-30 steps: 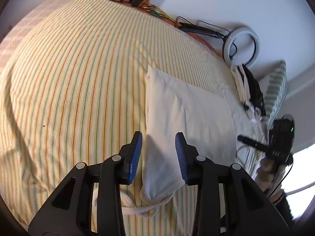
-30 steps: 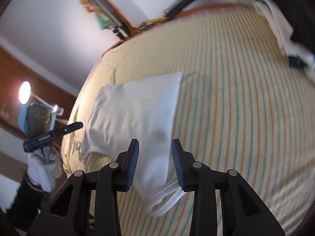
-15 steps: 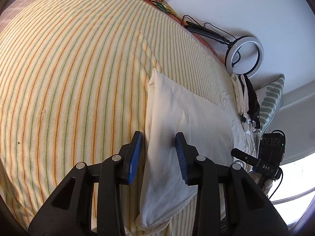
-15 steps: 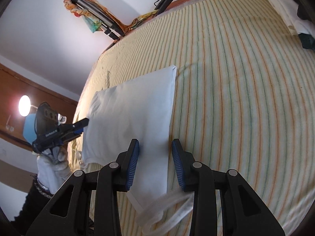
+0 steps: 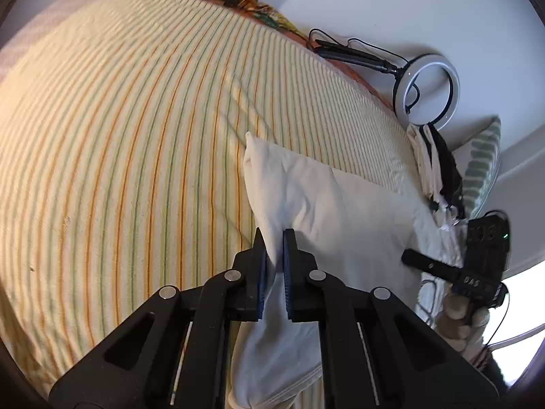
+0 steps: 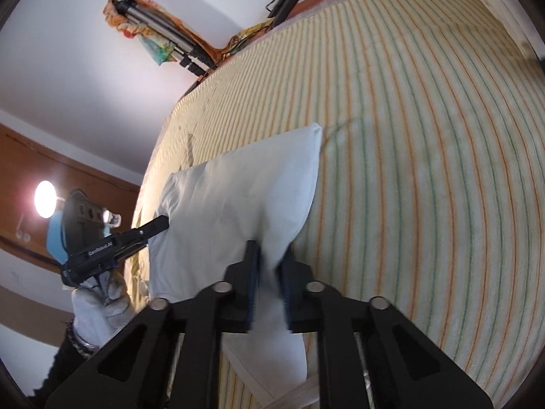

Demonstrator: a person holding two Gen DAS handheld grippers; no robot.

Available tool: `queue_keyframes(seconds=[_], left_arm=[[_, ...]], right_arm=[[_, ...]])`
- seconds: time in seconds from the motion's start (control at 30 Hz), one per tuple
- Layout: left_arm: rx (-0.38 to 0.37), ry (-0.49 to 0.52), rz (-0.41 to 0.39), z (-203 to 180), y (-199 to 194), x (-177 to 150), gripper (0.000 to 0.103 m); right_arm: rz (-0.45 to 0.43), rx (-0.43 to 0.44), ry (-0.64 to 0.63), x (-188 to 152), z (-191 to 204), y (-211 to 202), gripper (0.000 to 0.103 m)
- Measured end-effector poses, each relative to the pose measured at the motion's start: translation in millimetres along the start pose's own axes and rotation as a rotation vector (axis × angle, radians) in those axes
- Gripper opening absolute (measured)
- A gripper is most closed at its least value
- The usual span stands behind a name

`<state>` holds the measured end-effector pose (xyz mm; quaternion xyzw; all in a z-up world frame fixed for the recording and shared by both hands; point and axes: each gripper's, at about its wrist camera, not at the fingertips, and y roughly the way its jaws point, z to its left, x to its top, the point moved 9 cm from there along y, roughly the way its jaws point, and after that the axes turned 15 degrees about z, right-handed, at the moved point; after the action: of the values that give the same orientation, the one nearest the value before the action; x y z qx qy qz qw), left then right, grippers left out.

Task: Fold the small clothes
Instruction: 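Lift the held bundle and carry it with both grippers toward the ring light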

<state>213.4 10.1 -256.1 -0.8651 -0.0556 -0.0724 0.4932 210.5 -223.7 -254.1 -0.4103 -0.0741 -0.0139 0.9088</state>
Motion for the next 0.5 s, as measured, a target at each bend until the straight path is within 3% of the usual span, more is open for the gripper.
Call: queue_keyframes(seconds=[0.27, 0.5], left_arm=[[0.105, 0.095, -0.082, -24, -21, -7, 0.005], [0.119, 0.145, -0.13, -50, -34, -8, 0.005]], right_arm=[[-0.062, -0.205, -0.134, -1, 30, -14, 0.006], [-0.137, -0.309, -0.225, -4, 51, -38, 0.005]])
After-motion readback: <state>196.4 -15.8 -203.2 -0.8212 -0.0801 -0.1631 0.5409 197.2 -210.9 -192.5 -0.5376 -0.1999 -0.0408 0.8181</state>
